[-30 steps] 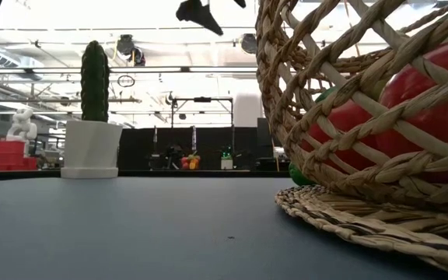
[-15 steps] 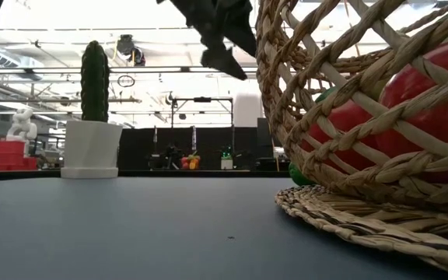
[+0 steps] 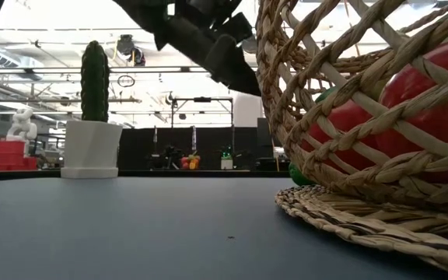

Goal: Build produce basket
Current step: Put the green lime into the brown basket

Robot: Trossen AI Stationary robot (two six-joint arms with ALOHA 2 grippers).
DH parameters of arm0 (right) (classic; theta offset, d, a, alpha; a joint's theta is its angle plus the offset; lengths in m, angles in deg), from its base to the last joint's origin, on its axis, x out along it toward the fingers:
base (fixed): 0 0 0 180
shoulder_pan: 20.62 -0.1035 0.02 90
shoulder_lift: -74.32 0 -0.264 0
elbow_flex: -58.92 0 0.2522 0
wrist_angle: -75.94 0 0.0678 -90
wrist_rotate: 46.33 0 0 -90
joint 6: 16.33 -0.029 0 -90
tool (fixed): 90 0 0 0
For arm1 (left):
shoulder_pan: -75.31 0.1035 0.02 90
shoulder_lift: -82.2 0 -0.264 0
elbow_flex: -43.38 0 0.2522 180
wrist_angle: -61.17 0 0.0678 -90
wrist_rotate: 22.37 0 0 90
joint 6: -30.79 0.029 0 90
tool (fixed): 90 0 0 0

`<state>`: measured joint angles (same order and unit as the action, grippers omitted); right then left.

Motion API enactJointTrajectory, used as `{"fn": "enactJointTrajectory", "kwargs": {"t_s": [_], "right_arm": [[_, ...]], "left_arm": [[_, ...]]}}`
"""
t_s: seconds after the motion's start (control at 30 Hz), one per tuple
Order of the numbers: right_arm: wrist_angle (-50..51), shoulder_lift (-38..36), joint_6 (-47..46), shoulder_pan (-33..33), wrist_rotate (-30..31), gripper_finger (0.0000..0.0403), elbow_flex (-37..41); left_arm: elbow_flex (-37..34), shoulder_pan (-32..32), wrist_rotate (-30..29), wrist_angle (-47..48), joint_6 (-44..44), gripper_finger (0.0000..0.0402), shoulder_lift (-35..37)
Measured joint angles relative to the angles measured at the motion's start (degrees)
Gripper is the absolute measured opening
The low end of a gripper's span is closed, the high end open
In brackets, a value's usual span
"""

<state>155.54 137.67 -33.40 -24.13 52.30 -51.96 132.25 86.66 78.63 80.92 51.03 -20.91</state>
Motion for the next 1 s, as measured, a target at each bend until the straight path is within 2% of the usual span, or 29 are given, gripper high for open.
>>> {"fn": "enactJointTrajectory", "kwargs": {"t_s": [0.2,0.37,0.77,1.0], "right_arm": [[-1.11,0.0,4.39,2.56,0.73,0.0389,0.0],[-1.17,0.0,6.88,4.58,0.64,0.0389,0.0],[-1.29,-0.04,3.98,5.44,0.13,0.0389,0.0],[-1.35,-0.04,2.78,5.42,-1.49,0.0389,0.0]], "left_arm": [[-5.42,-0.84,-0.07,-4.78,-6.33,0.039,0.0],[-8.24,-2.04,-0.53,-10.31,-7.12,0.039,-1.03],[-8.53,-5.28,-0.55,-19.96,-10.08,0.039,-10.46],[-8.55,-6.39,-0.4,-21.69,-7.25,0.039,-13.56]]}}
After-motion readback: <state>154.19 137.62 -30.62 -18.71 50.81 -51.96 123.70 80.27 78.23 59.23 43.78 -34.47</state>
